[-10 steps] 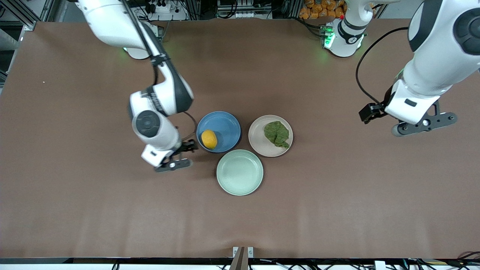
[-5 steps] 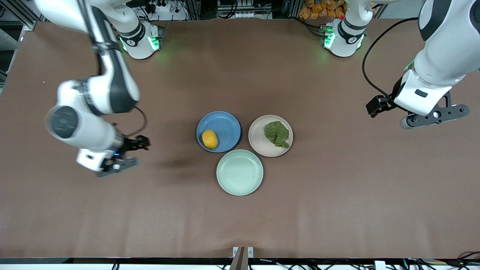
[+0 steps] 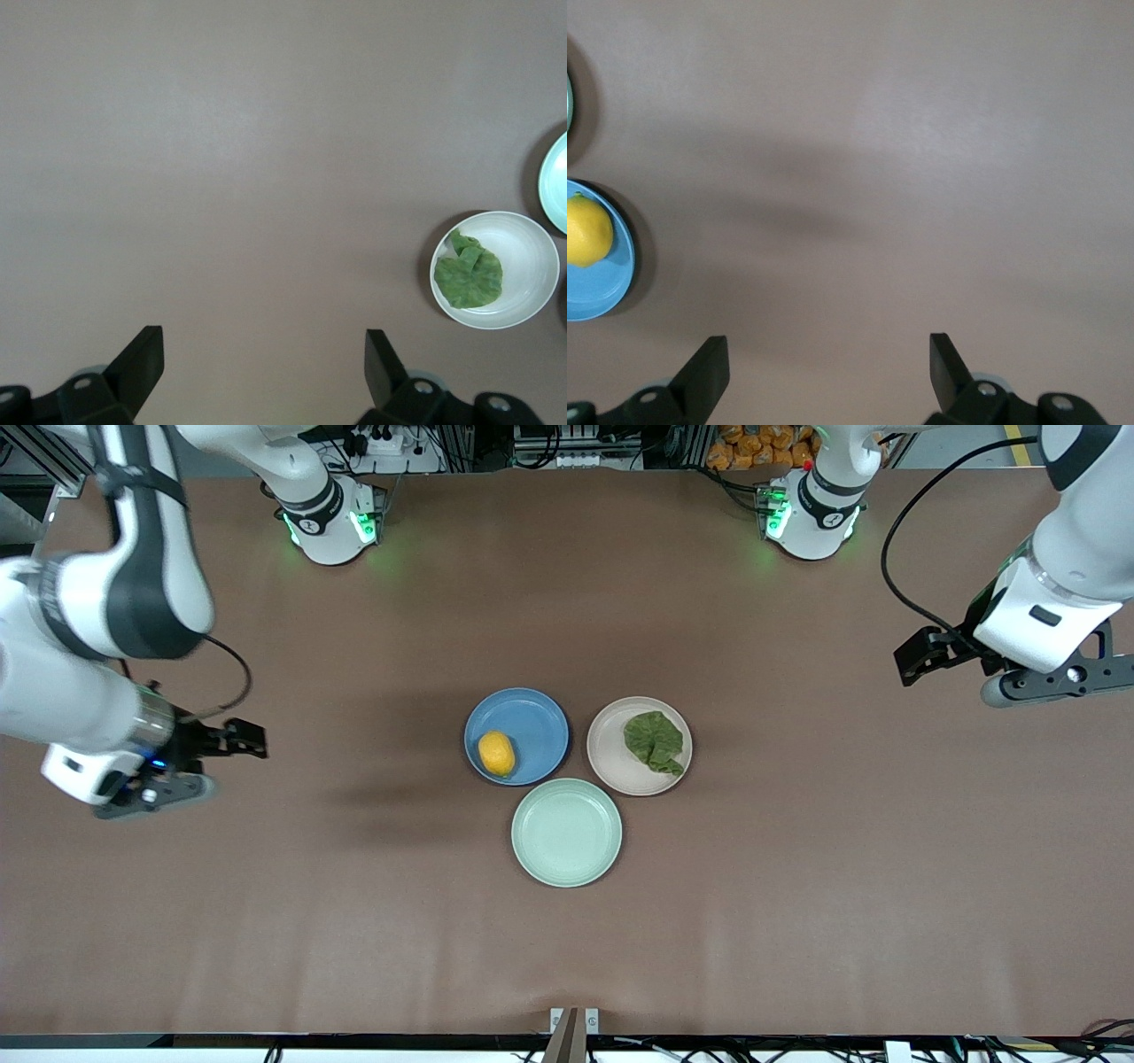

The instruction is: Place lemon and lettuce in plates

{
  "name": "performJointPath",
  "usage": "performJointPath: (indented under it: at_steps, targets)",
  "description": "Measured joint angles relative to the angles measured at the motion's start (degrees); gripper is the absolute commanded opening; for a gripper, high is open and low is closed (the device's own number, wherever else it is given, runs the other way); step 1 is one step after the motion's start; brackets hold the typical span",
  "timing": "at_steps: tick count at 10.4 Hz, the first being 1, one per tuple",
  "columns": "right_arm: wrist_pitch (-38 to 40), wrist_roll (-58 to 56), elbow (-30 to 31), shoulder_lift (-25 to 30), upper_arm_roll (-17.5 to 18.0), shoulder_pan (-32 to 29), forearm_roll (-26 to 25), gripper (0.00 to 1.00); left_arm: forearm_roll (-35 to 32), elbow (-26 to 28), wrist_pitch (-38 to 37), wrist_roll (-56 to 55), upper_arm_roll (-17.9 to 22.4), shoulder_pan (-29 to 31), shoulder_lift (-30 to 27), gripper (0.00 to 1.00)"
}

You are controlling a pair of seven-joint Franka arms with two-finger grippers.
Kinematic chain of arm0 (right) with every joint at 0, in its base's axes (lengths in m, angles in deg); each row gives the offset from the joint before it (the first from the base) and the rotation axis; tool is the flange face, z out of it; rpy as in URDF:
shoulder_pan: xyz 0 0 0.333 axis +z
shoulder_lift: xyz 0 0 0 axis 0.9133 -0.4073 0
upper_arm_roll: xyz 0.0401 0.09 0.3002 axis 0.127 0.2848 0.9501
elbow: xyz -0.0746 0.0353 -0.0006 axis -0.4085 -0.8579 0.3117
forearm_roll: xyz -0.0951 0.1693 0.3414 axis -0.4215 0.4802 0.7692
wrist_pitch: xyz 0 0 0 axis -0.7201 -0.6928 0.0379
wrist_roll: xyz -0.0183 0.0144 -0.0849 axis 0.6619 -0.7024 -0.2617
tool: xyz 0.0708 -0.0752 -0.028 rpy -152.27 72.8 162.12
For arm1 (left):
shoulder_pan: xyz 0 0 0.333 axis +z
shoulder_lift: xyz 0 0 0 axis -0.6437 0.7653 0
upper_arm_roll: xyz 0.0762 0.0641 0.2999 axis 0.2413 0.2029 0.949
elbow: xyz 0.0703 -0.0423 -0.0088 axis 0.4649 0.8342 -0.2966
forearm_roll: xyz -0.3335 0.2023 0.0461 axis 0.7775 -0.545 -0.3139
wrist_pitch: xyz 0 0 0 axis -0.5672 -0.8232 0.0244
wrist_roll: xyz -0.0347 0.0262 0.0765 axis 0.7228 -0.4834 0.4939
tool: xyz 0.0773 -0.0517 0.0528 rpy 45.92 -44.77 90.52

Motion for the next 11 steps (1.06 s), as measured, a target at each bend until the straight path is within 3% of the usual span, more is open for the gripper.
performJointPath:
  at_steps: [6,11]
  targets:
    - [5.7,0.0,2.0,9.7,-0.1,-6.9,0.0,1.00,3.7,0.2,-0.5,5.2,1.8,1.7,-2.9,1.00]
    - [8.4,0.0,2.3,13.1,0.0,-8.8,-0.1,1.00,3.8,0.4,-0.9,5.2,1.8,1.7,-3.1,1.00]
